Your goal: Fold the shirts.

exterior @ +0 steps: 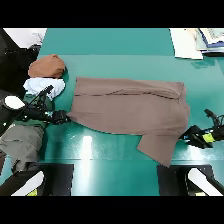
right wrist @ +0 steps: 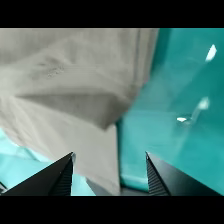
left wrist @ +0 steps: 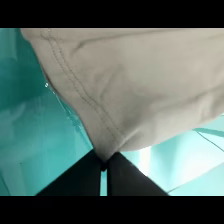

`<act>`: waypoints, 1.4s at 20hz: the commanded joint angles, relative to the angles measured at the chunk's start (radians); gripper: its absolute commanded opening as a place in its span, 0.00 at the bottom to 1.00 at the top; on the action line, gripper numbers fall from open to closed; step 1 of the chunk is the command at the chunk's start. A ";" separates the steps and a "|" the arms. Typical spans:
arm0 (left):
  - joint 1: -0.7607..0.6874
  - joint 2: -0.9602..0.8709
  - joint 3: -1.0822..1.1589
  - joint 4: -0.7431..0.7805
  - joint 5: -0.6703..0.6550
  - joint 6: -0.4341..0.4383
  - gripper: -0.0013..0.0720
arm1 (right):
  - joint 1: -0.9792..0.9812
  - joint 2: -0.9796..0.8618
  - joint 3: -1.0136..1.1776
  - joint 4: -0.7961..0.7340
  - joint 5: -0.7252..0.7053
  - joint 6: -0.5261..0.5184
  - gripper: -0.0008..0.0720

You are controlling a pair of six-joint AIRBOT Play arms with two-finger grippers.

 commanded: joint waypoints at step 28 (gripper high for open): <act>0.000 0.016 0.148 0.048 0.035 -0.070 0.05 | 0.289 -0.043 0.500 -0.013 -0.063 0.045 0.02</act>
